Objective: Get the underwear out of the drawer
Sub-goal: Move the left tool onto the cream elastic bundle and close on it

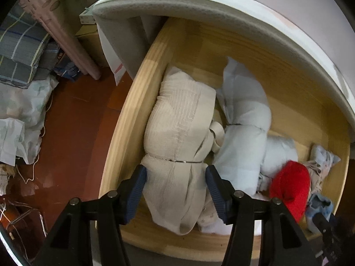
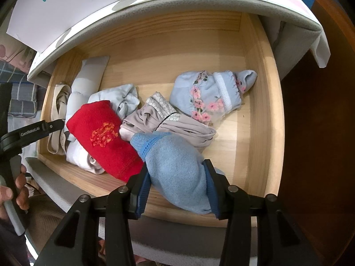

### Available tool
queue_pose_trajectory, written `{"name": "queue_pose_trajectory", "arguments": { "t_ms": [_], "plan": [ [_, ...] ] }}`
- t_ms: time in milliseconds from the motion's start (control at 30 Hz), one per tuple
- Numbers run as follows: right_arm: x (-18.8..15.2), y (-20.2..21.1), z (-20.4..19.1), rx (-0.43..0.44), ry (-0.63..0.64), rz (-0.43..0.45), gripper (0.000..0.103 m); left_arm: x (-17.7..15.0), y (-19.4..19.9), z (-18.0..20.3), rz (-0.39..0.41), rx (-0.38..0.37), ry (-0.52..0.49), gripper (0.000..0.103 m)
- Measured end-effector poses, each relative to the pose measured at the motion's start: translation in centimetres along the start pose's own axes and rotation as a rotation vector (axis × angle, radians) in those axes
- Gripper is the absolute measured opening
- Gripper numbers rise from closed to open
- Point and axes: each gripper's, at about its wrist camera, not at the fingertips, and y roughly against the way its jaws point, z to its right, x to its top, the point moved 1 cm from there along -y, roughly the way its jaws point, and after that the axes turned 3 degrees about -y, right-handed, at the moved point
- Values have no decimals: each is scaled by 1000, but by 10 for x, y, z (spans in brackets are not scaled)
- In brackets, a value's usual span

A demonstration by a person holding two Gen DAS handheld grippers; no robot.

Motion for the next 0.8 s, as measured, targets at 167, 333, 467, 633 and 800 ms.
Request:
{"name": "queue_pose_trajectory", "arguments": {
  "t_ms": [167,333,467,633,800],
  "plan": [
    [0,-1,0,6,-8,-2,43,5,-8,12,-12,63,-33,63],
    [-1,0,-1,10,-14,-3,43,5,-9,22,6,95,-83,62],
    [-1,-1,0,12,-16,-3,43,2,-6,21,17,87,-84,56],
    [0,0,0,11,-15,-3,43,0,0,14,18,39,-55,50],
    [0,0,0,11,-16,-3,43,-2,4,6,18,8,-46,43]
  ]
}}
